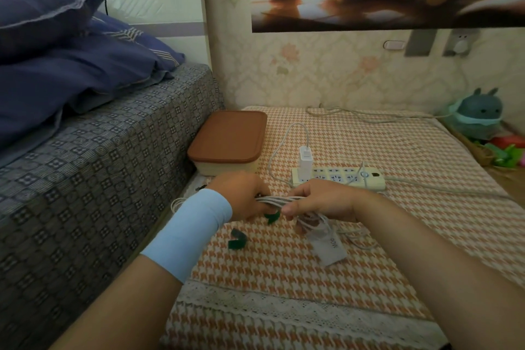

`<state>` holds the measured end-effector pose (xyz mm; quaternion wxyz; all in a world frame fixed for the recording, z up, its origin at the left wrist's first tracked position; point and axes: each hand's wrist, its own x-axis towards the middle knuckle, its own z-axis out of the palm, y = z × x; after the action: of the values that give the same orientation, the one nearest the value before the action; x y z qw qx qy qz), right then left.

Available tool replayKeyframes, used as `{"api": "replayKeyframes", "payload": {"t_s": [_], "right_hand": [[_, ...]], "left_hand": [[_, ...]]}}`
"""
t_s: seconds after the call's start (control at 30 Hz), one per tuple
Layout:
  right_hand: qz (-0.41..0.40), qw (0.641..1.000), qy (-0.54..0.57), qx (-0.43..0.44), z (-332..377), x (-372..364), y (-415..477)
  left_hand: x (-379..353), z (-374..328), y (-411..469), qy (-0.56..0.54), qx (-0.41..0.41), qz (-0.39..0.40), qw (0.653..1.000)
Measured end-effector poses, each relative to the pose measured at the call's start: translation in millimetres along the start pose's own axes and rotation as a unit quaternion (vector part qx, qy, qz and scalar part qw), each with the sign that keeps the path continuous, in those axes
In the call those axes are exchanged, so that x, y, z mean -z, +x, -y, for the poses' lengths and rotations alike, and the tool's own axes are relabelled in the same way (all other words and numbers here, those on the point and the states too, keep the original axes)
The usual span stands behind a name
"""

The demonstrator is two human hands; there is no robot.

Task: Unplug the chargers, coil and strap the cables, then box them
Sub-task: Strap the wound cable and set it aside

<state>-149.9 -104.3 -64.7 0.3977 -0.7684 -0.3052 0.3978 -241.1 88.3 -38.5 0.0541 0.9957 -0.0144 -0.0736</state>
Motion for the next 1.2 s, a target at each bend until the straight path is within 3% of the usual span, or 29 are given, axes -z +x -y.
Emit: {"api": "replayKeyframes", "payload": {"t_s": [0.13, 0.23, 0.37, 0.43, 0.53, 0.67, 0.77, 0.83, 0.9, 0.97, 1.07, 1.2], "right_hand": [[-0.151, 0.982, -0.107, 0.035, 7.3, -2.2, -1.5], [-0.252, 0.940, -0.215, 0.084, 15.0, -10.3, -3.8], [-0.262, 0.862, -0.422, 0.101, 16.7, -26.6, -9.5], [-0.242, 0.858, -0.448, 0.067, 4.5, -32.5, -4.4], [-0.224, 0.930, -0.280, 0.076, -12.2, -40.3, 8.8], [-0.155, 0.976, -0.130, 0.080, -12.0, -39.2, 15.2], [-0.161, 0.972, -0.157, 0.065, -6.5, -34.6, 17.1], [-0.174, 0.971, -0.157, 0.050, -4.9, -30.7, 17.6], [-0.179, 0.979, -0.096, 0.031, -5.4, -24.2, 16.4], [-0.178, 0.984, -0.018, 0.013, -6.6, -19.2, 14.3], [-0.174, 0.982, 0.069, 0.006, -4.8, -17.3, 9.8], [-0.172, 0.971, 0.165, 0.012, 0.7, -17.9, 4.9]], "left_hand": [[-1.5, -0.3, 3.9, -0.064, 0.039, 0.045, 0.996], [-0.5, 2.2, 7.7, -0.126, 0.055, 0.042, 0.990], [2.6, 13.1, 7.9, -0.182, 0.038, 0.052, 0.981], [2.9, 17.1, 6.8, -0.210, 0.021, 0.066, 0.975], [3.8, 17.4, 6.7, -0.234, 0.000, 0.074, 0.969], [2.5, 22.4, 5.1, -0.242, -0.005, 0.073, 0.967], [0.8, 28.5, 3.0, -0.249, -0.005, 0.065, 0.966], [0.6, 31.7, 1.0, -0.181, 0.017, 0.068, 0.981], [-1.4, 33.1, -1.8, -0.105, 0.034, 0.079, 0.991], [-5.7, 31.2, -3.3, -0.105, 0.035, 0.071, 0.991], [-11.9, 18.8, -3.8, -0.183, 0.038, 0.071, 0.980], [-22.6, 3.3, -0.8, -0.398, 0.105, 0.073, 0.909]]}}
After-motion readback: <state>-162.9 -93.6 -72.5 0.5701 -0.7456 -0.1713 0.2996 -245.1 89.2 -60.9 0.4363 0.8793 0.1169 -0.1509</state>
